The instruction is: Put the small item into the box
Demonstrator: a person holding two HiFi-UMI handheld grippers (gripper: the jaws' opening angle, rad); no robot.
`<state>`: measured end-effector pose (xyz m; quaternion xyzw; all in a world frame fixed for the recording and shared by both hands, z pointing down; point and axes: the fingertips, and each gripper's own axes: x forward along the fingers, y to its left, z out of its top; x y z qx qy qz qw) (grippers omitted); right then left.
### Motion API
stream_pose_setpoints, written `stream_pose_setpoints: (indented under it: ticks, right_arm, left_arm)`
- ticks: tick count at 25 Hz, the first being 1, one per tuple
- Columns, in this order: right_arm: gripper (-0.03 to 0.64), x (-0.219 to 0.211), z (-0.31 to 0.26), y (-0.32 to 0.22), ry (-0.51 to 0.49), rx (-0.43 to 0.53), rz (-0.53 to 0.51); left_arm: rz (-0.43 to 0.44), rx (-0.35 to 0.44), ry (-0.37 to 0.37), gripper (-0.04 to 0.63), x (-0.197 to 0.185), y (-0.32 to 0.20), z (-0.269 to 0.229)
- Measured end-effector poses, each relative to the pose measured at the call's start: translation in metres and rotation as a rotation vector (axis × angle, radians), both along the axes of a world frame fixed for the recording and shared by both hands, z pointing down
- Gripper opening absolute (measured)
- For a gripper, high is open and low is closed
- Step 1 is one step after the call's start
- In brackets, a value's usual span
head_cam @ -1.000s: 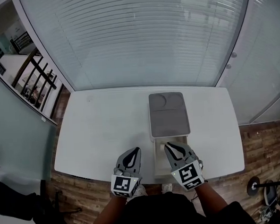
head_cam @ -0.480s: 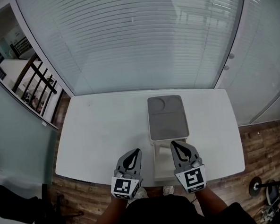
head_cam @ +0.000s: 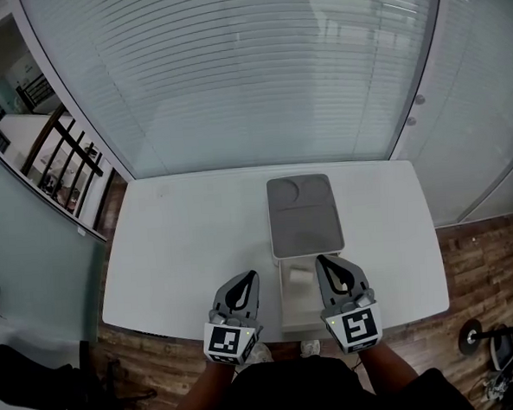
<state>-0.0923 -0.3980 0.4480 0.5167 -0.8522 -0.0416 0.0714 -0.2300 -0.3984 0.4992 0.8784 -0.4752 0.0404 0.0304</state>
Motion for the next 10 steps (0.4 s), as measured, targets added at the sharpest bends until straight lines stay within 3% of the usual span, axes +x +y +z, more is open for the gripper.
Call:
stream_pose_setpoints:
  ticks: [10]
  right_arm:
    - [0.003,0.003,-0.018,0.006,-0.039,0.026,0.001]
  left_arm:
    - [-0.017,-0.006,0.033,0.013,0.003,0.003,-0.016]
